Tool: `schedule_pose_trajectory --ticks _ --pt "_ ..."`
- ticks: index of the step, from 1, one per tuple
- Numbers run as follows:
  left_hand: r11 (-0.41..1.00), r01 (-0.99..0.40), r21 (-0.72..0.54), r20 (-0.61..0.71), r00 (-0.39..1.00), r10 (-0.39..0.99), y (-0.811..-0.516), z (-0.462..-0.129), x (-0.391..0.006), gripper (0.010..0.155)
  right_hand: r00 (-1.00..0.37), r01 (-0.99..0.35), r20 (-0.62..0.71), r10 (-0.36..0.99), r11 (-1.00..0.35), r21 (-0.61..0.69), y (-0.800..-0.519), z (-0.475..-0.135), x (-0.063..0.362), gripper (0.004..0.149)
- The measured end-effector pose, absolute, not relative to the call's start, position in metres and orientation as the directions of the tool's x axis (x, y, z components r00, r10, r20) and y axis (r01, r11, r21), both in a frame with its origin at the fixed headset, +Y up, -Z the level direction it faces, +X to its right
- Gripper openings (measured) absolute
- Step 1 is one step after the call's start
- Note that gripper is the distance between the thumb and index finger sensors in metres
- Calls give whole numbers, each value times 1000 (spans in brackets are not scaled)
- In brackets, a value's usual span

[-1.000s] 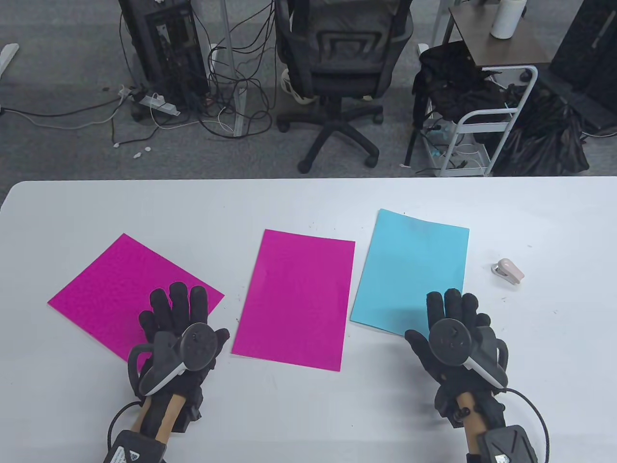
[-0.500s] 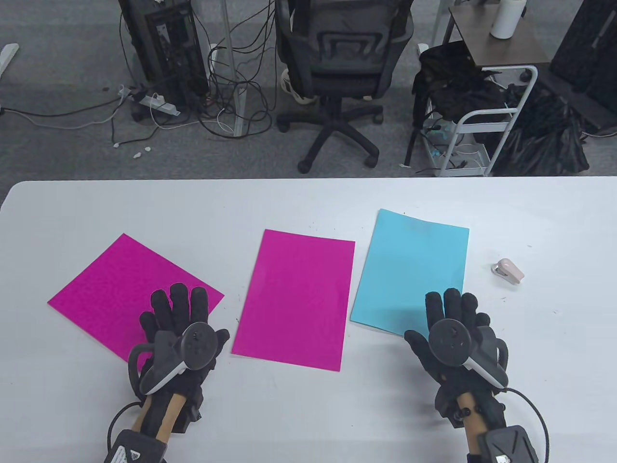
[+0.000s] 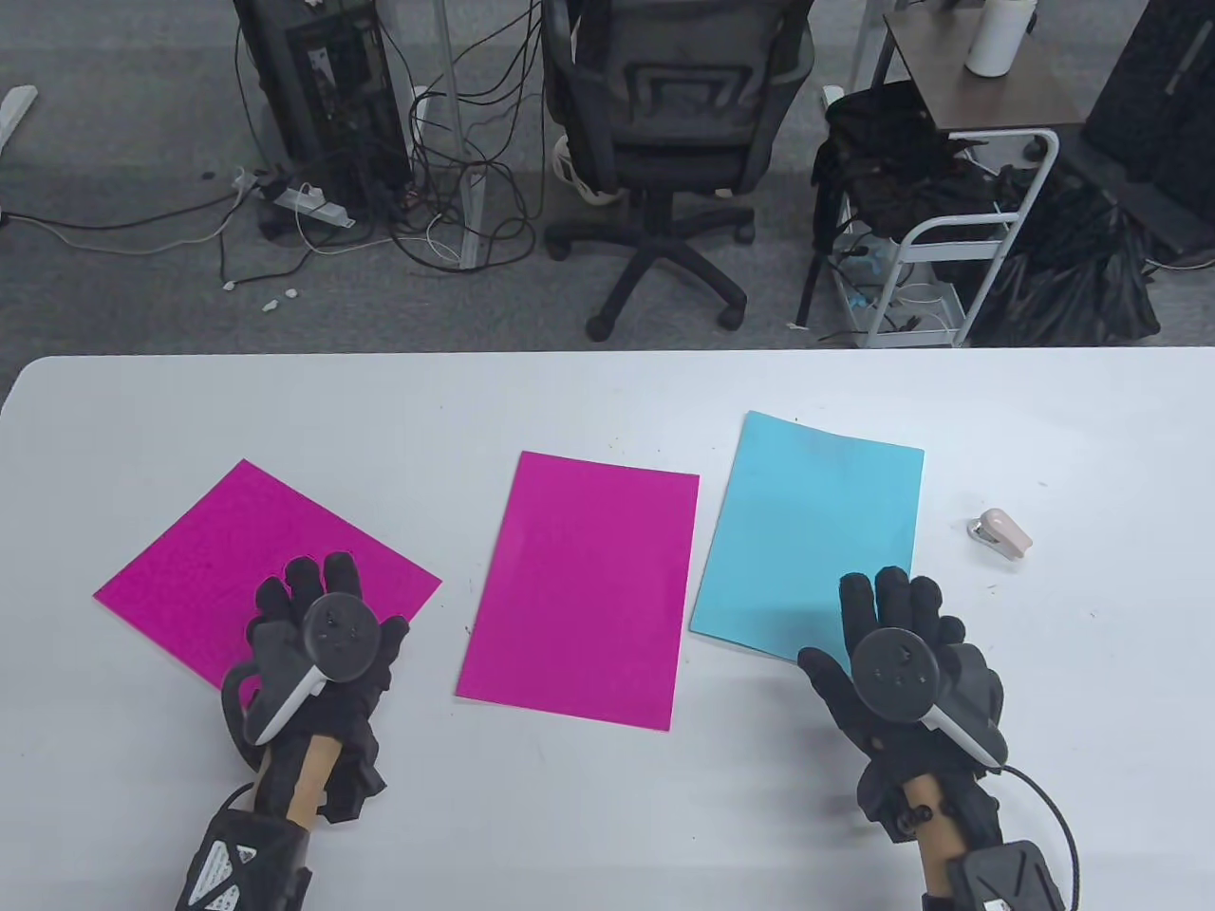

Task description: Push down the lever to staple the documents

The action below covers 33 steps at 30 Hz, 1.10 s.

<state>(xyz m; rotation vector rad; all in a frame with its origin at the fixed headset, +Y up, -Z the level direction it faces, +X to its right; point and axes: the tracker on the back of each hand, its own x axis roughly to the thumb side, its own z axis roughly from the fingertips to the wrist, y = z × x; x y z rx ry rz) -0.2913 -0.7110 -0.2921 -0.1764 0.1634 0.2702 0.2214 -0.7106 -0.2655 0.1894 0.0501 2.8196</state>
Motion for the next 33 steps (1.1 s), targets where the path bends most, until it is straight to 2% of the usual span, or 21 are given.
schedule_pose_trajectory --ticks 3,6,11,15,19,30,33 --pt "902 -410 -135 -291 886 360 -712 -300 -317 83 -939 -316 125 320 -947 53 -710 -266 223 86" --pt "881 -465 -82 -426 816 391 -710 -305 -343 82 -937 -322 121 327 -945 54 -710 -267 225 85" --pt "875 -485 -15 -669 655 351 -716 -311 -388 80 -933 -339 111 343 -939 53 -711 -268 229 85" --pt "888 -456 -50 -788 565 245 -728 -313 -410 81 -933 -341 106 345 -939 53 -711 -269 230 85" --pt "861 -499 -98 -813 540 220 -743 -316 -414 87 -932 -342 106 346 -938 59 -710 -269 230 85" --pt "922 -350 -167 -810 581 74 -758 -328 -394 94 -932 -338 119 344 -939 63 -710 -270 227 85" --pt "924 -357 -137 -812 574 102 -758 -328 -392 92 -932 -335 121 341 -940 65 -710 -271 226 85"
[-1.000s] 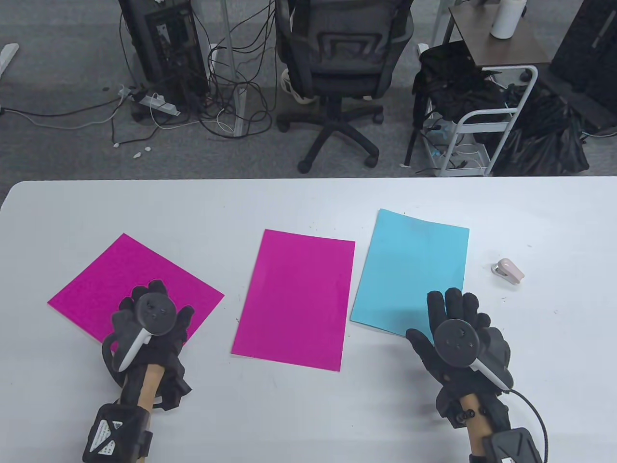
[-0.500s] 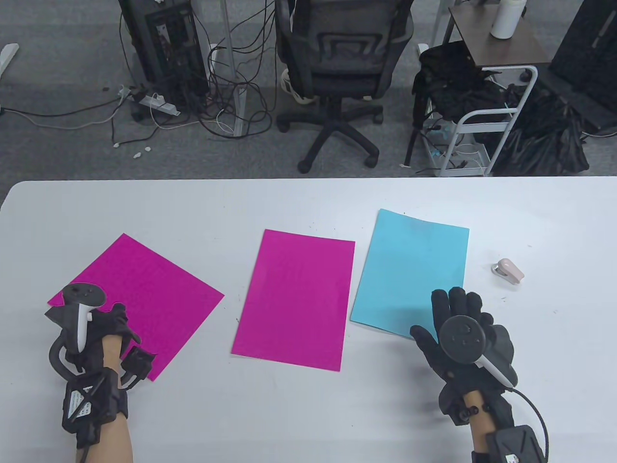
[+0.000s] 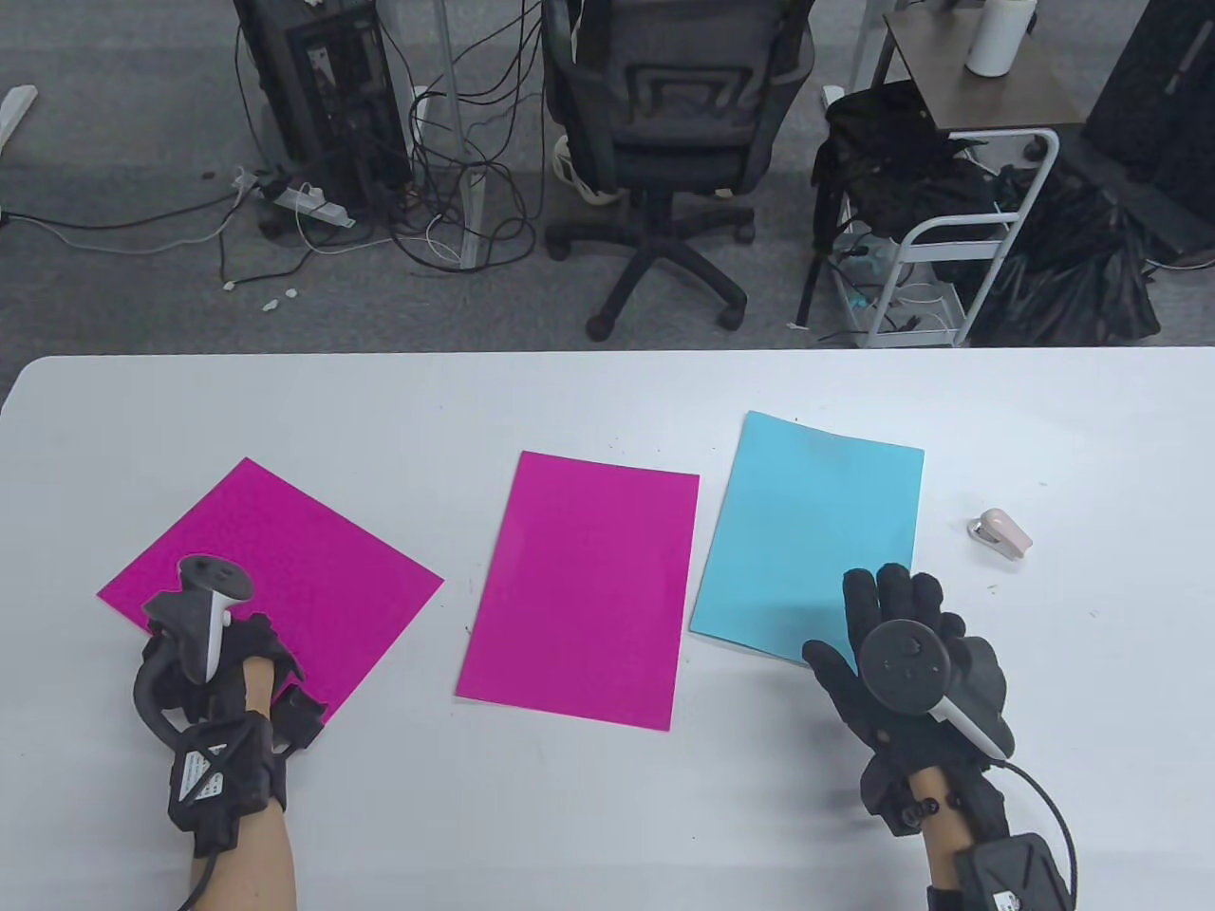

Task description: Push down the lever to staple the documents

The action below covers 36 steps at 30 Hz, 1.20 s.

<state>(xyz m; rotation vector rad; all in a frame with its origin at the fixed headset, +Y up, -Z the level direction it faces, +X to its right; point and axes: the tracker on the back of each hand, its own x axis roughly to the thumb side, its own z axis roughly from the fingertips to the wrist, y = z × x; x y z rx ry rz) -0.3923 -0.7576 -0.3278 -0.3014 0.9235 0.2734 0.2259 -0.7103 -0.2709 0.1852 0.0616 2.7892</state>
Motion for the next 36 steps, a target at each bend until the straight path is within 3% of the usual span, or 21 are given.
schedule_pose_trajectory --ticks 13,21,36 --pt "940 -331 -78 -791 595 144 -759 -330 -390 87 -939 -325 91 331 -943 78 -716 -275 229 85" --pt "941 -337 -41 -779 600 181 -761 -334 -391 93 -948 -305 60 312 -947 103 -721 -286 232 85" --pt "943 -320 -91 -714 681 162 -758 -342 -389 102 -986 -152 -109 128 -952 265 -756 -338 245 84"
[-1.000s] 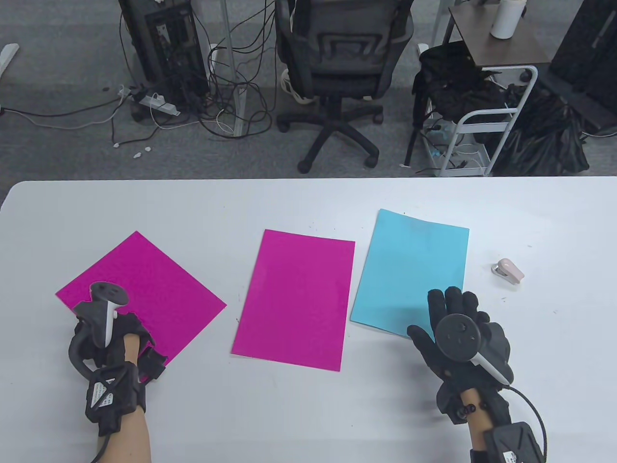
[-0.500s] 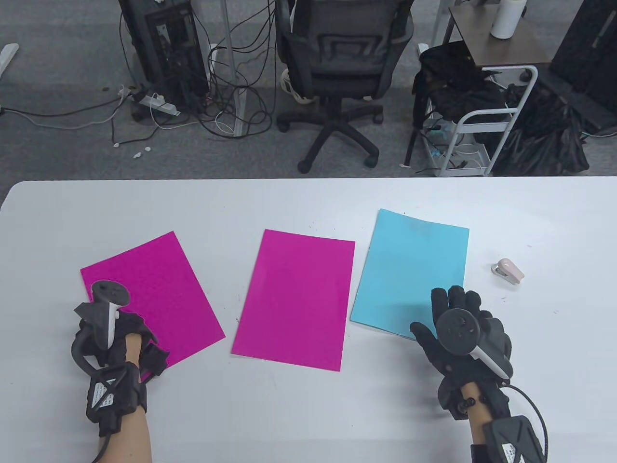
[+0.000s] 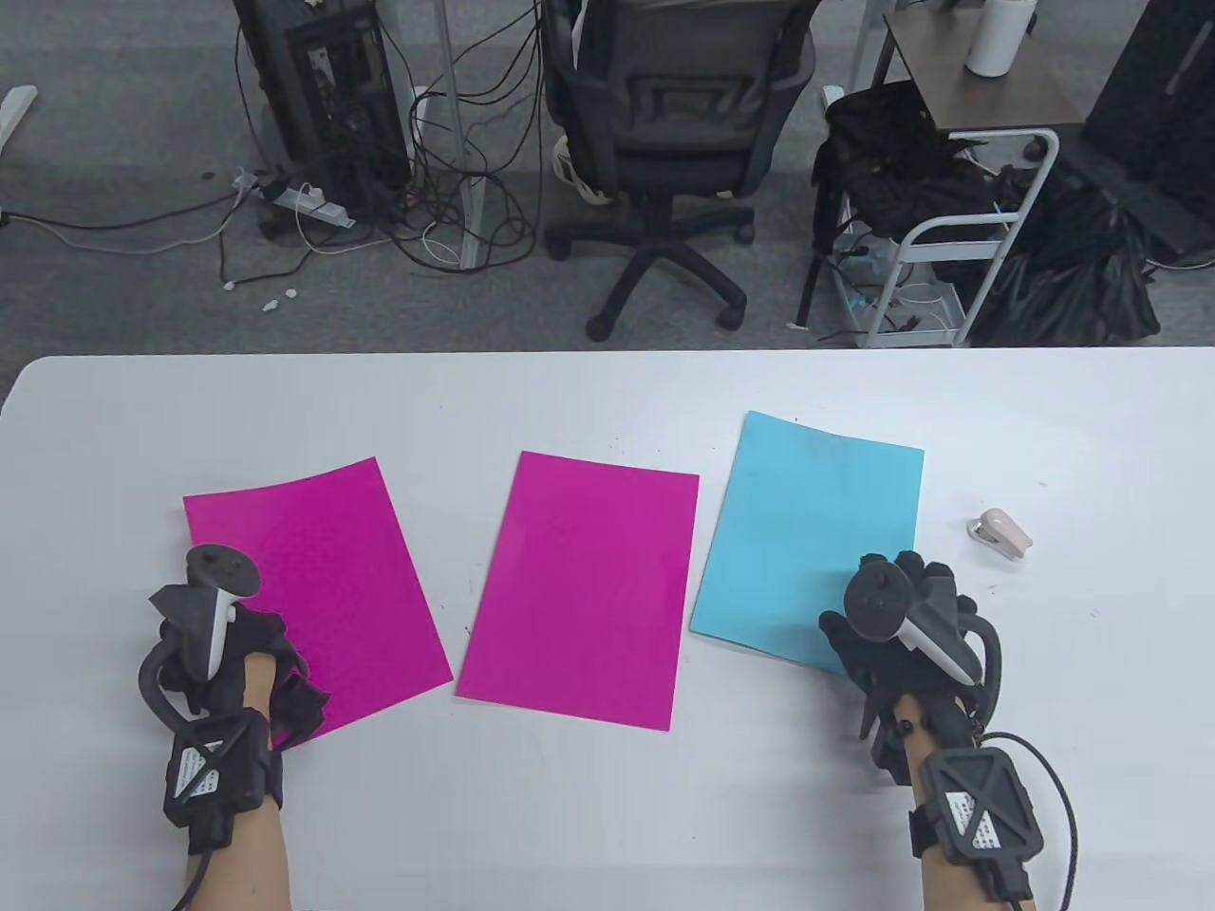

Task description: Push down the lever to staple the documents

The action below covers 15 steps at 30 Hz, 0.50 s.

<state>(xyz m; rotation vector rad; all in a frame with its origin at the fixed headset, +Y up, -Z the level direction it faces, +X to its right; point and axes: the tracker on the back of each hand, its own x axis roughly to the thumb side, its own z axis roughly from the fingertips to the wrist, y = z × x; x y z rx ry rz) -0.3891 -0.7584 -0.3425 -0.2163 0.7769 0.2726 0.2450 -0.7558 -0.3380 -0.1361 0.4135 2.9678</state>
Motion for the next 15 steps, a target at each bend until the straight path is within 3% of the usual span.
schedule_pose_trajectory --ticks 9,15 --pt "936 -328 -125 -632 754 180 -759 -356 -368 98 -987 -82 -157 24 -922 379 -777 -346 250 86" --pt "937 -335 -102 -595 775 212 -754 -359 -351 89 -989 -111 -138 54 -885 452 -778 -344 242 87"
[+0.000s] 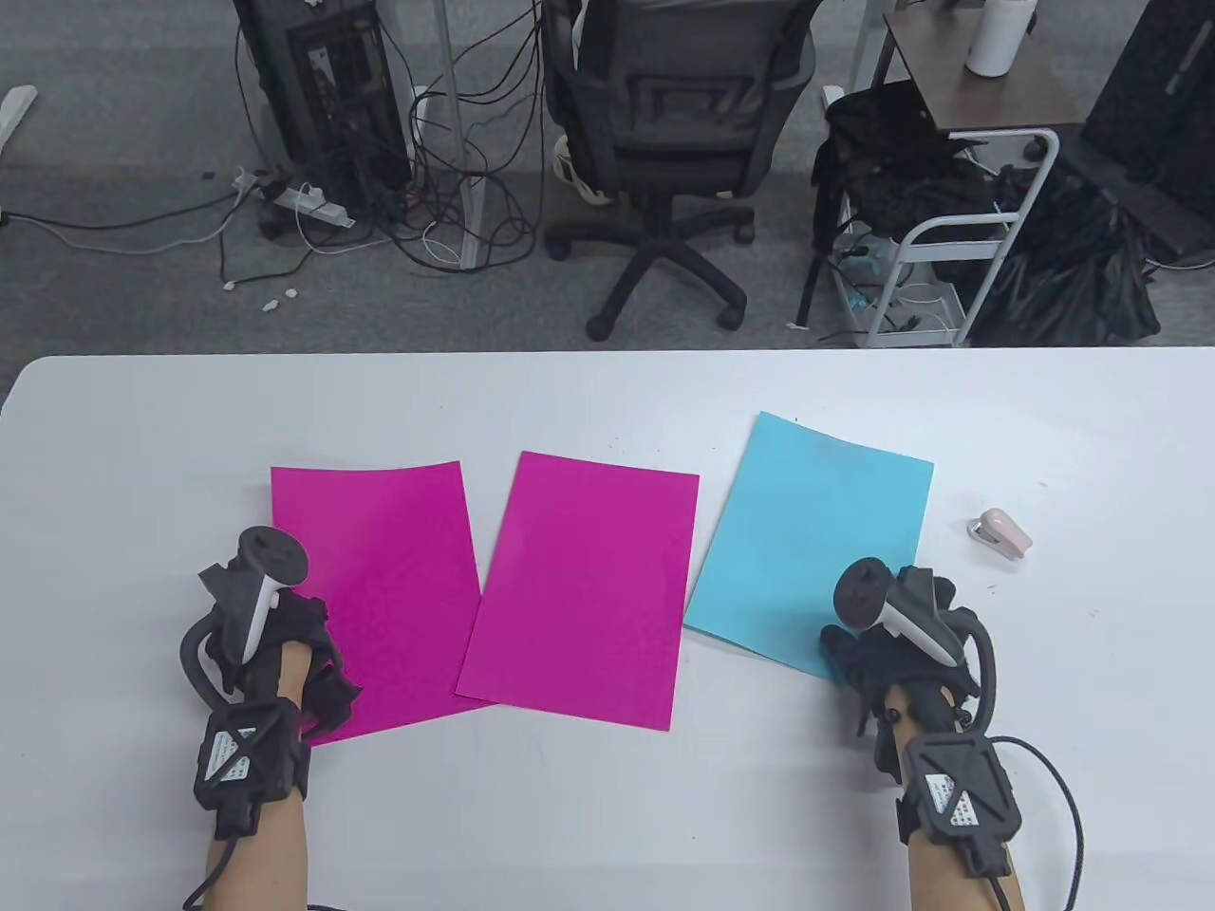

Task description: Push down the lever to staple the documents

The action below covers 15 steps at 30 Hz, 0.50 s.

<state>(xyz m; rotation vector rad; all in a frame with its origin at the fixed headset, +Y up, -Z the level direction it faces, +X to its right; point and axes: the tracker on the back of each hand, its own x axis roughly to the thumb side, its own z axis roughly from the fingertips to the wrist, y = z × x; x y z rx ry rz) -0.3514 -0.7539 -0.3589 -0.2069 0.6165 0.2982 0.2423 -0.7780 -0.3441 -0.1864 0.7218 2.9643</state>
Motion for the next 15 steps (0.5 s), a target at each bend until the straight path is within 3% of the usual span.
schedule_pose_trajectory --ticks 10,15 --pt "840 -540 -60 -505 742 441 -740 -355 -330 46 -995 -100 -38 94 -856 508 -778 -337 216 86" --pt "763 -643 -64 -450 701 554 -734 -353 -313 41 -996 -65 16 86 -852 520 -777 -334 196 86"
